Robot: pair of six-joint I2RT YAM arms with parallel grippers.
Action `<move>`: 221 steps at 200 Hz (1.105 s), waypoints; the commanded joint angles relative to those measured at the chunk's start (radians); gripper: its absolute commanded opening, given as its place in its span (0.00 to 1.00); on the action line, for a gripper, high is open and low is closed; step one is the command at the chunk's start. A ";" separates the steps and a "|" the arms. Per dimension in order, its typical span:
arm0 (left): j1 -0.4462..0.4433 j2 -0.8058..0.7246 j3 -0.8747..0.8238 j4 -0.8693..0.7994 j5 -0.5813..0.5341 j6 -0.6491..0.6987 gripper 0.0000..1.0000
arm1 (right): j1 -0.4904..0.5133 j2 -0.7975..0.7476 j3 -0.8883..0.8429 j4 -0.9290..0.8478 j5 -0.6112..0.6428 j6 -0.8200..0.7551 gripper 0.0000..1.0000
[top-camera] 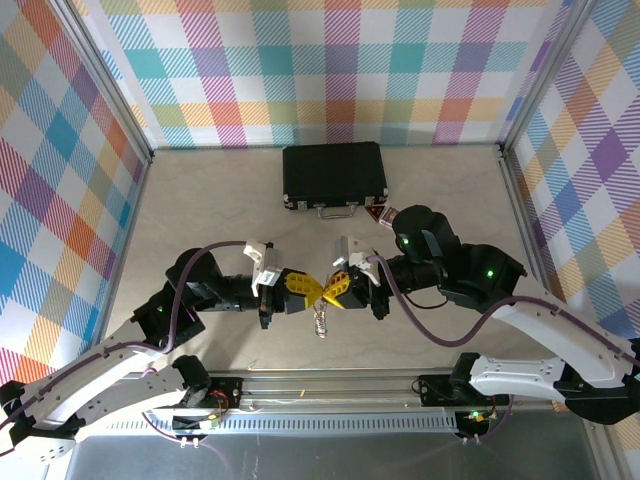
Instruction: Put the keys on the keyring
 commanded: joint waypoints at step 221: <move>-0.003 -0.053 0.068 -0.038 -0.040 0.072 0.00 | 0.005 -0.015 -0.011 0.174 0.003 0.132 0.06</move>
